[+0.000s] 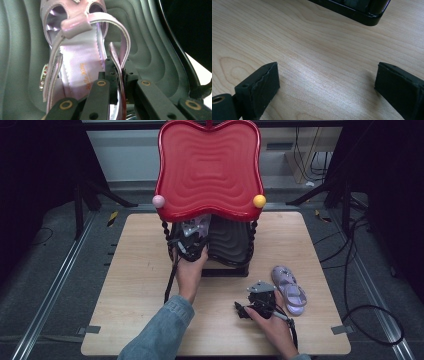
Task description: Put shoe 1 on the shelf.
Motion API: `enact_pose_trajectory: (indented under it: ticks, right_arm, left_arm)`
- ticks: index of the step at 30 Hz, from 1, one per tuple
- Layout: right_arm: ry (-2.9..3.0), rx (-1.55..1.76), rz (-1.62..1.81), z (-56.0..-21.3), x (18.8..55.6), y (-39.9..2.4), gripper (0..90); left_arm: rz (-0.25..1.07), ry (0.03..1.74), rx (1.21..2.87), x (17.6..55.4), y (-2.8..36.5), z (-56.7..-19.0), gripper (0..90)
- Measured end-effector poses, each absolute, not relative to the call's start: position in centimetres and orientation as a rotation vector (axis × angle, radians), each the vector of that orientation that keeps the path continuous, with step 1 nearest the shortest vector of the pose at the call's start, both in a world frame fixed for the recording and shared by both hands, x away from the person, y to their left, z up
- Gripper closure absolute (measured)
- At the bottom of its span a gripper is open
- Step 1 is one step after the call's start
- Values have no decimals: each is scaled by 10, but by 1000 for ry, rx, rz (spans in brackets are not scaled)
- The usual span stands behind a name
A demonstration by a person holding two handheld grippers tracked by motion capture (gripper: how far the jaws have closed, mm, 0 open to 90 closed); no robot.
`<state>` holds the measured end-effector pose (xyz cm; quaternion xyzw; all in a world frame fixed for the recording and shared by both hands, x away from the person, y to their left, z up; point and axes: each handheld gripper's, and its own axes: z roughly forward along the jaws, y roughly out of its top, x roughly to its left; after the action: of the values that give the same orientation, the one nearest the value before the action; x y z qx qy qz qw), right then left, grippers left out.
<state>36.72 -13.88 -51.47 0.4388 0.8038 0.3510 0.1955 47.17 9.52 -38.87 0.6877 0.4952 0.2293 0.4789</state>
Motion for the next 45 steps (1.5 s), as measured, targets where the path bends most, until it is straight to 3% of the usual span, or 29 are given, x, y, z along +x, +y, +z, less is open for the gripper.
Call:
enact_pose_trajectory:
  ticks: [17,32,45]
  right_arm:
    - [2253,1229,984,-515,367,-139,59]
    - [2255,1224,983,-515,367,-139,59]
    - [2255,1224,984,-515,367,-139,59]
  left_arm:
    - [560,1199,1692,472,90,-388,745]
    - [611,1134,1702,460,86,-373,445]
    - [580,1100,1715,446,97,-361,372]
